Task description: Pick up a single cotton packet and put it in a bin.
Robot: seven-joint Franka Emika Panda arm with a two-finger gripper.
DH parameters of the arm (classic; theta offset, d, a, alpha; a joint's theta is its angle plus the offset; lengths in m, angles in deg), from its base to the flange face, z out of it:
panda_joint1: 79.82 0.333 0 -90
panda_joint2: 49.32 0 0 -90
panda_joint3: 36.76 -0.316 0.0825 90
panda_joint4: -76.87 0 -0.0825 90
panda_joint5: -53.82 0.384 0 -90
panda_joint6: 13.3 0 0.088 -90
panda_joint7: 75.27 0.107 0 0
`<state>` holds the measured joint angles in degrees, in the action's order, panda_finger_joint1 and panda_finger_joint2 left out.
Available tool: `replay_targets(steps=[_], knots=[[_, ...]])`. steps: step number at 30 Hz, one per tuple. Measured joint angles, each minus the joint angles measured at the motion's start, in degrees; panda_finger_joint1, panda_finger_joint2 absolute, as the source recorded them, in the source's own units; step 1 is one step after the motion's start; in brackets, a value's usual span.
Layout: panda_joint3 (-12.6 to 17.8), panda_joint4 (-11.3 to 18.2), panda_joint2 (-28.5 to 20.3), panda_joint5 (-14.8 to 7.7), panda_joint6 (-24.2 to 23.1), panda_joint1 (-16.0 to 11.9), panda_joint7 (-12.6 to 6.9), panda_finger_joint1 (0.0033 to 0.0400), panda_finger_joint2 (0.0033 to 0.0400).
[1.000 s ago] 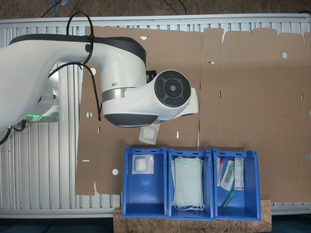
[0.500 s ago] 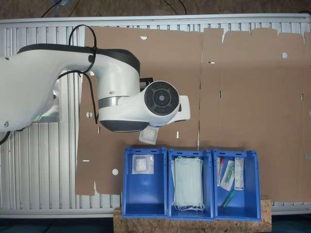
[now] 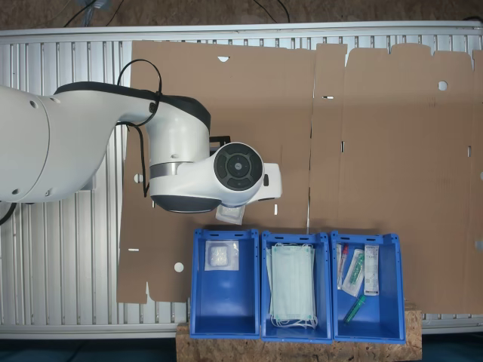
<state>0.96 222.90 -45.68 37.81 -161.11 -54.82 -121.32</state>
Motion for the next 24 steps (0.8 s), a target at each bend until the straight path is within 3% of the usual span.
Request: replay_targets(steps=[8,24], knots=[[0.8,0.1,4.4,0.0,-4.8,-0.1,0.00,0.0400,0.0400],[1.4,0.2,9.3,0.0,-10.0,-0.5,0.00,0.0400,0.0400]])
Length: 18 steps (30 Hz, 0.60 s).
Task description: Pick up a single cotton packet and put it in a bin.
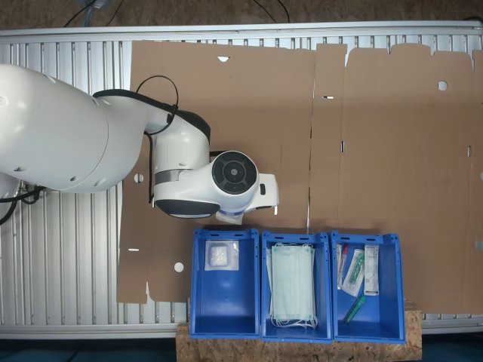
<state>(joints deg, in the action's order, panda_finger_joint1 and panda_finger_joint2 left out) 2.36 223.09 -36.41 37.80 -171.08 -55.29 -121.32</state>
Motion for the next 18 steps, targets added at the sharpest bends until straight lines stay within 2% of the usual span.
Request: replay_targets(steps=[18], knots=[[0.0,0.0,5.6,0.0,-5.4,-1.1,0.00,0.0400,0.0400]])
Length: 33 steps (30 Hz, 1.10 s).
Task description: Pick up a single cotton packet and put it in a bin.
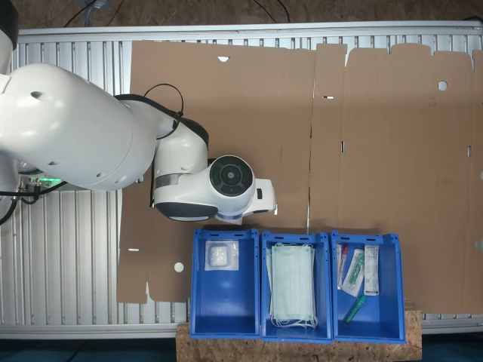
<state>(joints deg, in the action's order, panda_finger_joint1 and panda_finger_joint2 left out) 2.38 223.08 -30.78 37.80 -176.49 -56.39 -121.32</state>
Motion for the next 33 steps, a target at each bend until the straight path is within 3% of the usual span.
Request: replay_targets(steps=[16,33], knots=[[-1.9,-0.9,3.1,0.1,-1.8,-1.9,0.00,0.0400,0.0400],[-6.2,-2.6,5.0,0.1,-3.1,-6.0,0.00,0.0400,0.0400]])
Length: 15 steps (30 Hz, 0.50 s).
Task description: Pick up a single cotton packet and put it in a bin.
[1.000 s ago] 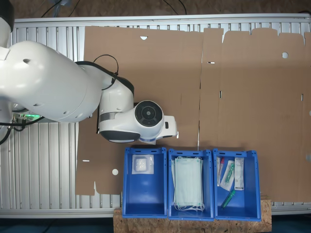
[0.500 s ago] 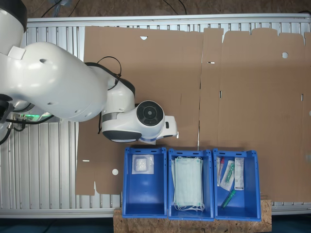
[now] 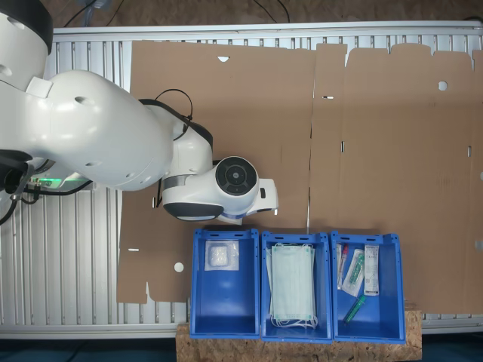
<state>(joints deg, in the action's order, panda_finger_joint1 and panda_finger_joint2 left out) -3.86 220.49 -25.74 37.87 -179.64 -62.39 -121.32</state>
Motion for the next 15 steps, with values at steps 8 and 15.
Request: replay_targets(steps=[8,15], knots=[[-0.4,0.0,0.0,0.0,-0.1,-0.5,0.00,0.0400,0.0400],[-0.6,0.0,0.0,0.0,-0.2,-0.5,0.00,0.0400,0.0400]])
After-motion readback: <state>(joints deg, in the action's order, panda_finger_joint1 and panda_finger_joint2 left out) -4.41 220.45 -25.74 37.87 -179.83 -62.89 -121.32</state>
